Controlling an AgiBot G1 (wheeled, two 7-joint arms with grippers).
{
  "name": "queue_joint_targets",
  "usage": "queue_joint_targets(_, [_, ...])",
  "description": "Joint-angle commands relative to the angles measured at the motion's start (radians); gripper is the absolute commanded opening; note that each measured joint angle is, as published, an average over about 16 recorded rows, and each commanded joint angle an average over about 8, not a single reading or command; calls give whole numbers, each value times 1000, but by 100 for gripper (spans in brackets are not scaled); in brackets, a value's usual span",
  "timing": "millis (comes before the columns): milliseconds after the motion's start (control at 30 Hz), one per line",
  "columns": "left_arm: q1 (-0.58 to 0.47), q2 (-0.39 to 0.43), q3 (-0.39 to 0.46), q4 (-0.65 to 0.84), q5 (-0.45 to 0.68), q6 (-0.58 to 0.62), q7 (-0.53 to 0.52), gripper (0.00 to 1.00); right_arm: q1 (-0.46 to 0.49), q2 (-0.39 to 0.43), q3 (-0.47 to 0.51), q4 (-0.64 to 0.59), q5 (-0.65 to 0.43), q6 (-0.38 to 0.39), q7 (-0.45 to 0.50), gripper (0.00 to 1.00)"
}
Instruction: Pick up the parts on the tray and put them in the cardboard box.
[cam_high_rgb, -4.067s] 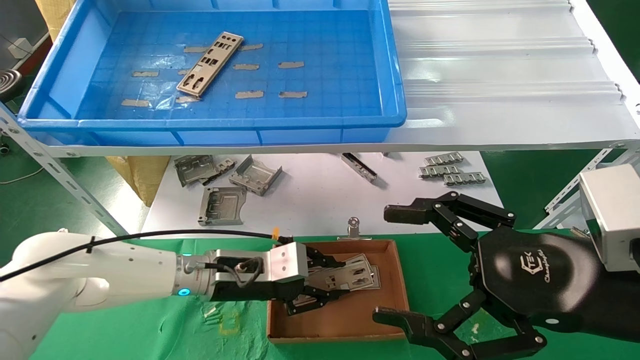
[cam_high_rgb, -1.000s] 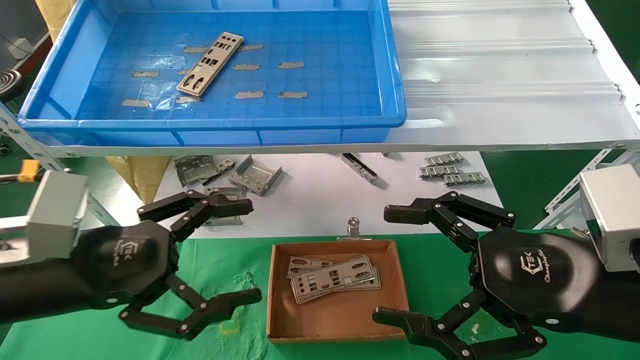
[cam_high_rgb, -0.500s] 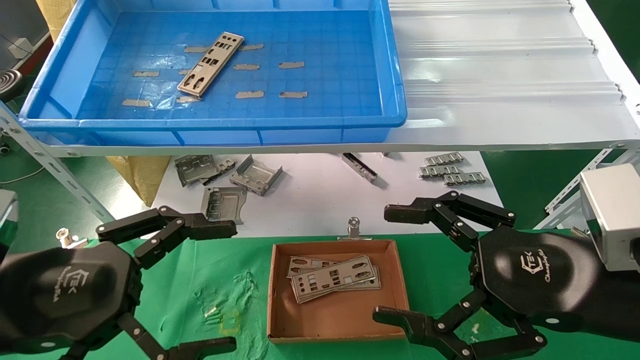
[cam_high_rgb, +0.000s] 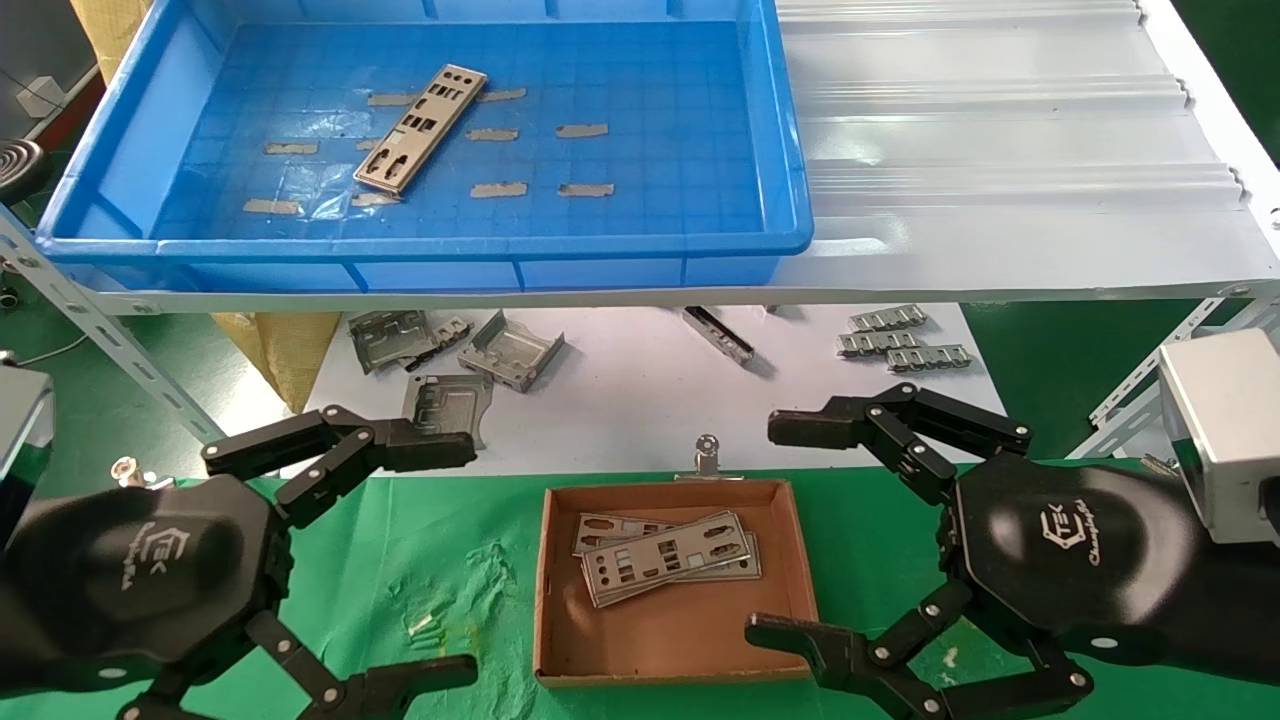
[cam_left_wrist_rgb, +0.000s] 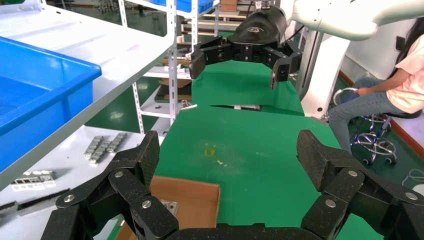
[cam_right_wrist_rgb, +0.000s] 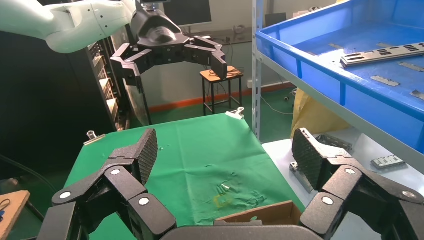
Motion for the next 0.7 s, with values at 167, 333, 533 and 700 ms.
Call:
queue_joint_targets(167, [-2, 3, 3, 6, 2, 0, 2, 100, 0, 0, 0, 0, 0, 0, 0, 100])
queue_joint_targets(333, [-3, 5, 4, 8, 3, 0, 4, 100, 0, 0, 0, 0, 0, 0, 0, 100])
queue_joint_targets(533, [-4, 6, 5, 10, 3, -1, 5, 100, 0, 0, 0, 0, 0, 0, 0, 100])
queue_joint_targets(700, [-4, 6, 6, 11, 4, -1, 5, 100, 0, 0, 0, 0, 0, 0, 0, 100])
